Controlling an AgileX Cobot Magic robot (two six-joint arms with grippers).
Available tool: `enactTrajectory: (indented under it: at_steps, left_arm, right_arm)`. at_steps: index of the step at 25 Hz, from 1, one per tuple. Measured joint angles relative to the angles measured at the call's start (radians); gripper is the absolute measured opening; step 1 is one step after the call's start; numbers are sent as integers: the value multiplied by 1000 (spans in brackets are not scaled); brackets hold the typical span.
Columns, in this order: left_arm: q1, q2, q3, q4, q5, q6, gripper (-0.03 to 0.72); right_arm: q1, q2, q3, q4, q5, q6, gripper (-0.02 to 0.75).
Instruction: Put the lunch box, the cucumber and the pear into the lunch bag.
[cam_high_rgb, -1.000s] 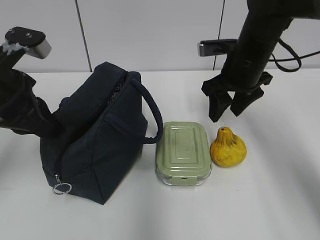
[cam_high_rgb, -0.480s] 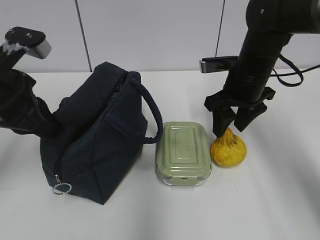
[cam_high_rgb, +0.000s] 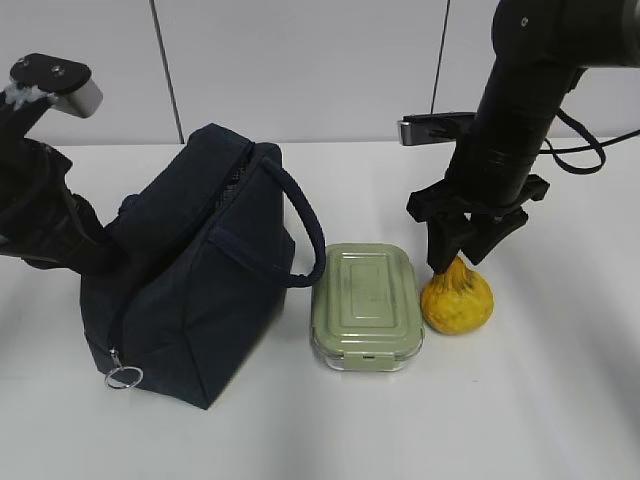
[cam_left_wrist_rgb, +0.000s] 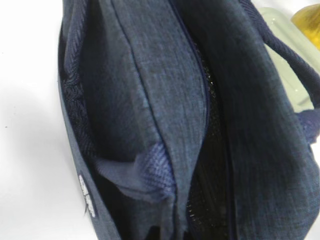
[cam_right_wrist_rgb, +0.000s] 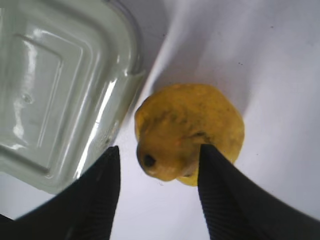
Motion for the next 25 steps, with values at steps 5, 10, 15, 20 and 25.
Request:
enactTrajectory:
  at_steps: [5, 10, 15, 20, 25]
  left_arm:
    - [0, 0, 0, 0, 0, 0, 3]
    - [0, 0, 0, 0, 0, 0, 3]
    - [0, 0, 0, 0, 0, 0, 3]
    - [0, 0, 0, 1, 0, 0, 3]
    - [0, 0, 0, 1, 1, 0, 3]
  right_arm:
    - [9, 0, 0, 16, 0, -8, 391]
    - [10, 0, 0, 7, 0, -11, 391]
    - [11, 10, 0, 1, 0, -11, 391]
    - [11, 42, -2, -19, -6, -11, 339]
    - [11, 31, -6, -37, -6, -11, 146]
